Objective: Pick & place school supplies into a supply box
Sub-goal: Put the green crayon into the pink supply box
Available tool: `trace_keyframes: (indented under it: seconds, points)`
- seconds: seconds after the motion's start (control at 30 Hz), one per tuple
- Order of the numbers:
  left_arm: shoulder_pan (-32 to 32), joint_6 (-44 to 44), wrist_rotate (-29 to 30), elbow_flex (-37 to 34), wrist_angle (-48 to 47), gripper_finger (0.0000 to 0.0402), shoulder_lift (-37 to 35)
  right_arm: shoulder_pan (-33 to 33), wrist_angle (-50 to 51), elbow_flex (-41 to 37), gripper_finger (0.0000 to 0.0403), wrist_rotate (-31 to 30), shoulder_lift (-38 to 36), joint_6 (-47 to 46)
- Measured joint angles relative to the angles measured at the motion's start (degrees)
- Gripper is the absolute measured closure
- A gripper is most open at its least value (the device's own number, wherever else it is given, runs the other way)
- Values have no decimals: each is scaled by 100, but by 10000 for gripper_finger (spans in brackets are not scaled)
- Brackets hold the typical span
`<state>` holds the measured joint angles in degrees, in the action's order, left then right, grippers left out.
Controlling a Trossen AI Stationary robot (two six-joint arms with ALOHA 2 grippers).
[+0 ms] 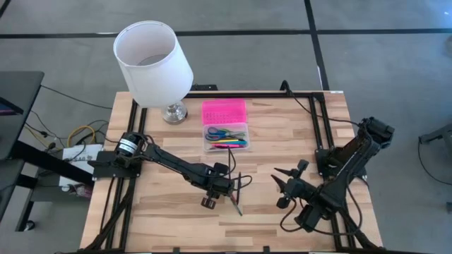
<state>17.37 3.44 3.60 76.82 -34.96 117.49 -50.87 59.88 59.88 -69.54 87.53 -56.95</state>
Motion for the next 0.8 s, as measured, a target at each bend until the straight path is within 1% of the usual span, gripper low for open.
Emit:
trace_keyframes:
  seconds: [0.17, 0.4, 0.5, 0.7, 0.8]
  points:
    - [0, 3, -16, 0, -4, 299, 0, 2, -56, -85, 285, 3, 0, 26]
    - [11, 9, -51, 0, -7, 350, 2, 2, -44, -88, 285, 2, 0, 44]
    - [13, 9, -57, 0, -14, 365, 0, 2, -41, -88, 285, 2, 0, 45]
    - [7, -93, -163, 0, -41, 369, 0, 2, -40, -88, 285, 2, 0, 55]
    - [7, -283, -177, 0, -75, 368, 0, 2, -40, -88, 285, 2, 0, 55]
